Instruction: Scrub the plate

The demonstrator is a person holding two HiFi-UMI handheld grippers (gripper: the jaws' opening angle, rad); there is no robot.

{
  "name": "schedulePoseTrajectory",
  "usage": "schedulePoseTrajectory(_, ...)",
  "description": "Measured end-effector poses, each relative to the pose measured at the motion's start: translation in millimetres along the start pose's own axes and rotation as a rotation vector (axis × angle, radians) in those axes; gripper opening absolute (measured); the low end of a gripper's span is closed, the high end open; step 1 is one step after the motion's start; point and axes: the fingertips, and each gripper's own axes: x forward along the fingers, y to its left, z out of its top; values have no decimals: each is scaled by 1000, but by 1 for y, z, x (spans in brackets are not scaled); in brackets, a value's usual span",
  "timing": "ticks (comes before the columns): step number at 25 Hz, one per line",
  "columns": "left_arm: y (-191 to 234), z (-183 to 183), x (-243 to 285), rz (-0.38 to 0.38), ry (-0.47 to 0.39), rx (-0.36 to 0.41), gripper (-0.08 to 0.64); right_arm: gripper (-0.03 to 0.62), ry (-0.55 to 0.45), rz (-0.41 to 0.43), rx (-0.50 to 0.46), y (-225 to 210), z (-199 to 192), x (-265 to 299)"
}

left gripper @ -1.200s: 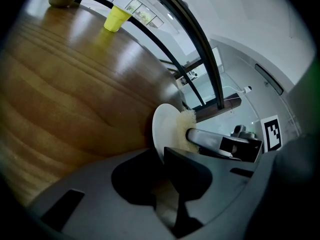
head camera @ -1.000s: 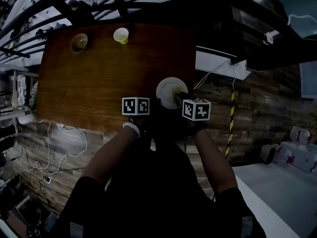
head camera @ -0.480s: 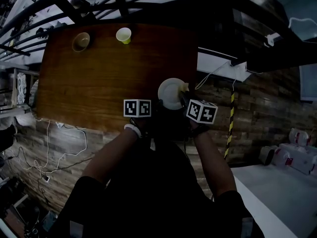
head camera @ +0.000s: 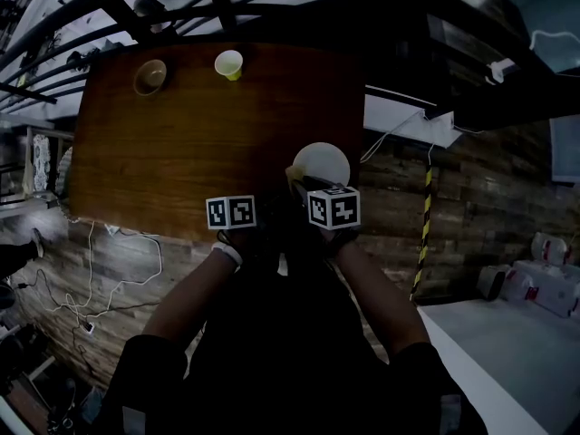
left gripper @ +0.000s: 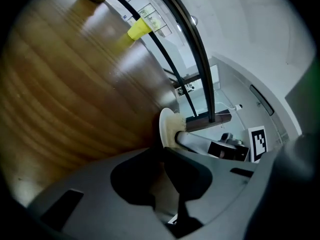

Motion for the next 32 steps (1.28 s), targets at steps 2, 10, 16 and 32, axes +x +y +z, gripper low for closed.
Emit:
schedulePoseTrajectory(2, 4, -1, -3, 9, 2, -5, 64, 127, -12, -9, 15, -5, 1, -5)
schedulePoseTrajectory(10, -3, -4, 14, 26, 39, 45, 64, 127, -102, -111, 147, -69, 2, -51)
schedulePoseTrajectory(16, -4, -6, 23, 38, 57, 67, 64, 127, -163, -153, 187, -91, 4, -80)
schedulePoseTrajectory(32, 4, 2, -16, 49, -65, -24, 64, 127, -21, 14, 18, 2, -27, -30)
